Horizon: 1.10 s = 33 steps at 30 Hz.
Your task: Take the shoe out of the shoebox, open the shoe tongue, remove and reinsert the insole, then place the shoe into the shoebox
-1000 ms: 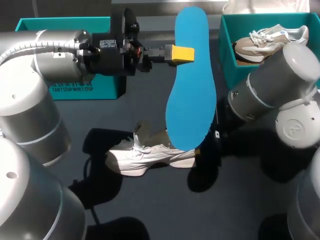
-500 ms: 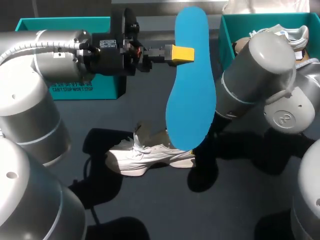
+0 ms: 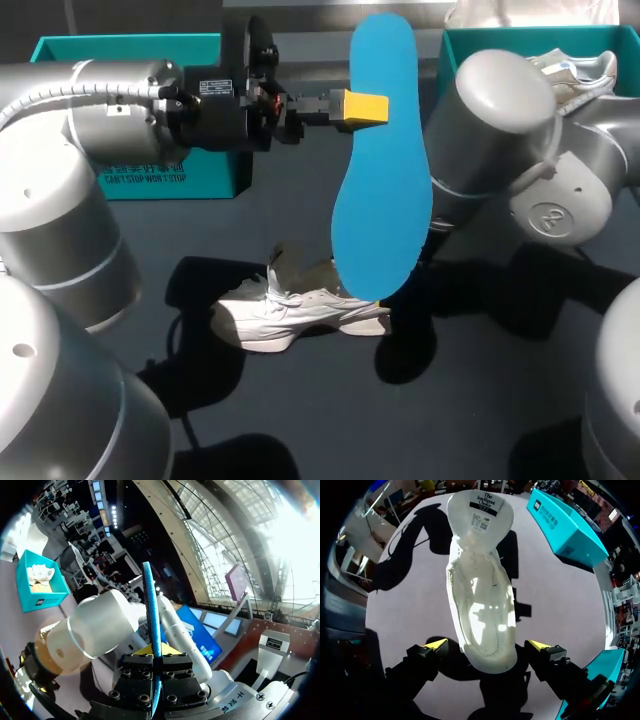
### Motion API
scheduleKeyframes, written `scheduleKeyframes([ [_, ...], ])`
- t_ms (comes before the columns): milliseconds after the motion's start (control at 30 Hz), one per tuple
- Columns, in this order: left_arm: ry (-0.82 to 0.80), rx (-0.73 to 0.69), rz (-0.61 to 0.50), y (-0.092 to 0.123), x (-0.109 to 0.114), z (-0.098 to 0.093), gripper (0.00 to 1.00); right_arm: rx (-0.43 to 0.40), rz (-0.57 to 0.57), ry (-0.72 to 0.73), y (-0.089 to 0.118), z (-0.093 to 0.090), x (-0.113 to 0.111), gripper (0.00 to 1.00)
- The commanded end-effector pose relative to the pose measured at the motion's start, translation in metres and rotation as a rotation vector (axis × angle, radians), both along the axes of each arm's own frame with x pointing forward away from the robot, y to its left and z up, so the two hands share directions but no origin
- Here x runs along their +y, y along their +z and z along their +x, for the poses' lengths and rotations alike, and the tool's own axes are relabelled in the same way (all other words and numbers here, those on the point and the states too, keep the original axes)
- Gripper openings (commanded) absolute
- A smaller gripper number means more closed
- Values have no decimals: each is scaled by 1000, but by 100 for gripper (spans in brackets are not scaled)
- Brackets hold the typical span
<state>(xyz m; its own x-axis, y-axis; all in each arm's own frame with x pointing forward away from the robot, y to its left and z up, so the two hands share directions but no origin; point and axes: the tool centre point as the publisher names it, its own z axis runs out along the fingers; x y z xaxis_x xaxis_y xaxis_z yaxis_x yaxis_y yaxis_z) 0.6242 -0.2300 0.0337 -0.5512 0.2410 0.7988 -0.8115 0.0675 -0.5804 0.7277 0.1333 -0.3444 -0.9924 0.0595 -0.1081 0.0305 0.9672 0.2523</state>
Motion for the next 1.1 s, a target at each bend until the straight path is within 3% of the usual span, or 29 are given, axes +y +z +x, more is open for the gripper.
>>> scheduleKeyframes([
  [33,2,1,0,0,-1,0,0,-22,-4,-4,9,4,-1,100],
  [200,2,1,0,0,-1,0,0,-14,0,0,18,13,0,100],
  [400,2,1,0,0,-1,0,0,-20,35,30,18,25,24,100],
  [800,2,1,0,0,-1,0,0,-9,-19,92,-19,51,59,100],
  [967,2,1,0,0,-1,0,0,12,-37,116,-37,53,65,100],
  [1033,2,1,0,0,-1,0,0,17,-54,125,-41,52,67,82],
  [1100,2,1,0,0,-1,0,0,18,-57,124,-43,52,67,56],
])
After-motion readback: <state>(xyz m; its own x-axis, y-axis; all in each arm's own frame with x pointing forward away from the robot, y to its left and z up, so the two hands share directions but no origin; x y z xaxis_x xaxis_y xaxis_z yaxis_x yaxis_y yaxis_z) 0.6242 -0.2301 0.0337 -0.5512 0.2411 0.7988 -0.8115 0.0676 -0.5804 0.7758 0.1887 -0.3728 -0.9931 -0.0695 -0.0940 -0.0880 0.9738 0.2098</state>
